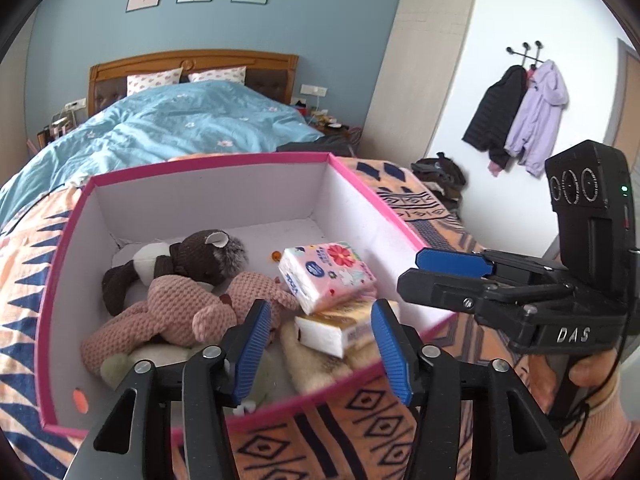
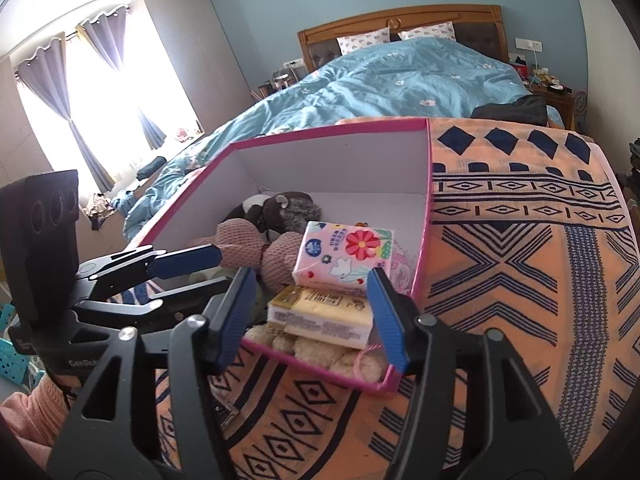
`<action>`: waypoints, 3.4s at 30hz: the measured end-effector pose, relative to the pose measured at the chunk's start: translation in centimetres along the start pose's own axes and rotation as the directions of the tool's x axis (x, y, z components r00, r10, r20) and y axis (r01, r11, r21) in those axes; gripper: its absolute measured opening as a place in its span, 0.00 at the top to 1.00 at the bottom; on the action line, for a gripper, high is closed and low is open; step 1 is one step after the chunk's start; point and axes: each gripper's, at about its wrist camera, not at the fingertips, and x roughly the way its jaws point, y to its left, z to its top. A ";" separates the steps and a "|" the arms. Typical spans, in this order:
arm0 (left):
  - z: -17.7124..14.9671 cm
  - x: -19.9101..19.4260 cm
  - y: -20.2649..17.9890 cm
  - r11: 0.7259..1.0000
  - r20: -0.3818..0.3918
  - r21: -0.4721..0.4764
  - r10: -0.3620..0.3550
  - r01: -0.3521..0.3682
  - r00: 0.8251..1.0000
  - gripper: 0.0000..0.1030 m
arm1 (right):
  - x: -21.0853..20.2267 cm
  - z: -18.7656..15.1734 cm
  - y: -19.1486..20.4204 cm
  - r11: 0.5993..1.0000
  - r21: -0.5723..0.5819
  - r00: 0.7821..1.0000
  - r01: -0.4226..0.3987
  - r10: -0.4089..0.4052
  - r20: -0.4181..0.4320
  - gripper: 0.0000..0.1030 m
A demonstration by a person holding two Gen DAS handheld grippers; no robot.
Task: Organize objects
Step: 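Lower the pink floral tissue pack into the pink box and open the right gripper, then reach down toward the black tissue pack on the blanket with the right gripper, then grasp the black 'Face' tissue pack with the right gripper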
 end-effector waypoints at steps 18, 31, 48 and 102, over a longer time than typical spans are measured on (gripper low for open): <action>-10.2 -4.5 -1.0 0.998 -0.070 0.062 0.019 -0.015 0.997 0.35 | -0.8 -9.0 4.1 0.983 -0.119 0.984 -0.143 0.128 -0.128 0.21; -15.3 -4.3 -0.9 0.995 -0.163 0.045 0.100 -0.094 0.982 0.35 | 3.0 -10.7 6.8 0.971 -0.134 0.954 -0.196 0.158 -0.254 0.21; -16.1 -4.5 0.3 0.990 -0.182 -0.006 0.140 -0.143 0.973 0.52 | 7.2 -10.7 8.7 0.957 -0.146 0.925 -0.252 0.194 -0.328 0.28; -15.0 -2.4 -2.5 0.988 -0.222 -0.120 -0.122 0.097 0.967 0.73 | 1.0 -14.6 3.2 0.980 0.084 0.952 -0.180 0.195 -0.235 0.68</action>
